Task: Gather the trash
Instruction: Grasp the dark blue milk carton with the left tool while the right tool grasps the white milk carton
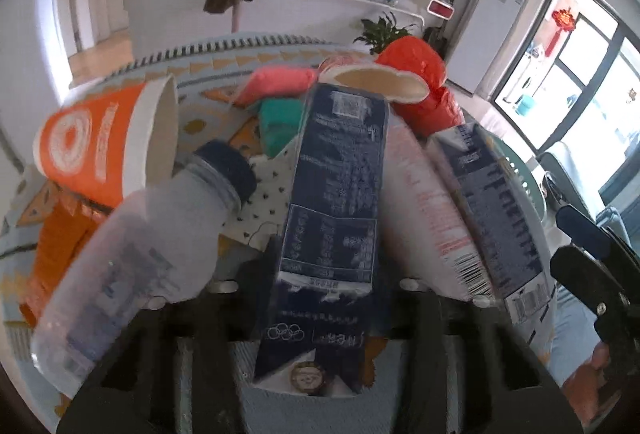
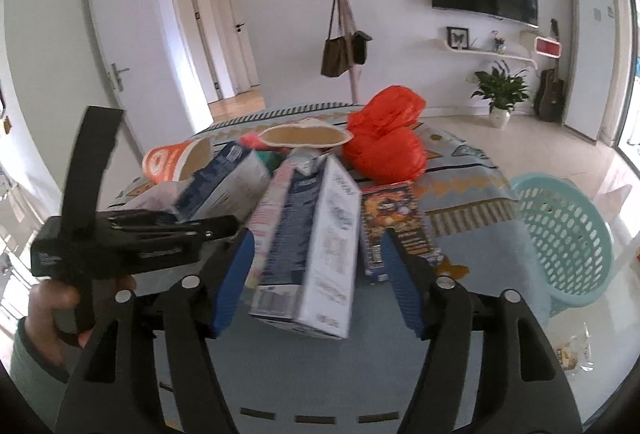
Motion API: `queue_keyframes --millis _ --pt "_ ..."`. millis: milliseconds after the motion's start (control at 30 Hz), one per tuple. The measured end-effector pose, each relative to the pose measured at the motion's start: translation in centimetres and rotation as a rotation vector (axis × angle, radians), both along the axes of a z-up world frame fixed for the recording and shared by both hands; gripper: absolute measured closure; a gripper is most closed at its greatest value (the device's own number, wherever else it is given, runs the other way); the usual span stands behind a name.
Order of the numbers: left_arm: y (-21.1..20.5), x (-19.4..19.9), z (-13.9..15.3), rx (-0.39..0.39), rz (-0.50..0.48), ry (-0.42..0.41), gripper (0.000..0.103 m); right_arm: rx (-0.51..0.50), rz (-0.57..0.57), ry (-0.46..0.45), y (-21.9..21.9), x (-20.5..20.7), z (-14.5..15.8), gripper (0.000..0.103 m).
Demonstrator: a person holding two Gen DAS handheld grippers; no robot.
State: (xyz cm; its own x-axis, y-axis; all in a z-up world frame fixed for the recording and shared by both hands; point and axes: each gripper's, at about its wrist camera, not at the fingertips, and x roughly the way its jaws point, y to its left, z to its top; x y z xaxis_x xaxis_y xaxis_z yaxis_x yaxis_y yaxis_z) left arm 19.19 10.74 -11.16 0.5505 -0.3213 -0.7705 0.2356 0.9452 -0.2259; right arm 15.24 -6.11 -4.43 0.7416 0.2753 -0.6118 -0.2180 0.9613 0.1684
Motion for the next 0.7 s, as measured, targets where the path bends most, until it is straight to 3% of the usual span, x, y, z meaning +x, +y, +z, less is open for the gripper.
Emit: queue_keyframes --millis 100,200,300,433,567,633,700 --pt "0.5 -1.0 0.8 -0.041 0.006 -0.046 0.071 -0.025 -0.023 0.042 0.7 1.2 -0.7 0.040" --pt "0.6 -2.0 1.7 -0.035 0.018 -0.082 0.071 -0.013 -0.046 0.106 0.7 2.7 -1.5 0.040" --pt "0.3 -2.7 2.0 -0.047 0.010 -0.093 0.071 0.019 -0.026 0.153 0.9 3.7 -2.0 0.040" --pt "0.3 -2.8 2.1 -0.059 0.011 -0.092 0.071 -0.018 -0.013 0.159 2.2 4.3 -2.0 0.040" --pt "0.2 -3.5 2.1 -0.054 0.010 -0.099 0.071 0.009 -0.049 0.209 0.5 4.8 -2.6 0.041" --pt "-0.1 -3.7 2.2 -0.050 0.007 -0.103 0.071 0.061 -0.030 0.238 -0.9 4.7 -3.2 0.048" --pt "-0.3 -4.1 2.1 -0.049 0.004 -0.106 0.071 0.051 -0.038 0.223 -1.4 4.1 -2.9 0.052"
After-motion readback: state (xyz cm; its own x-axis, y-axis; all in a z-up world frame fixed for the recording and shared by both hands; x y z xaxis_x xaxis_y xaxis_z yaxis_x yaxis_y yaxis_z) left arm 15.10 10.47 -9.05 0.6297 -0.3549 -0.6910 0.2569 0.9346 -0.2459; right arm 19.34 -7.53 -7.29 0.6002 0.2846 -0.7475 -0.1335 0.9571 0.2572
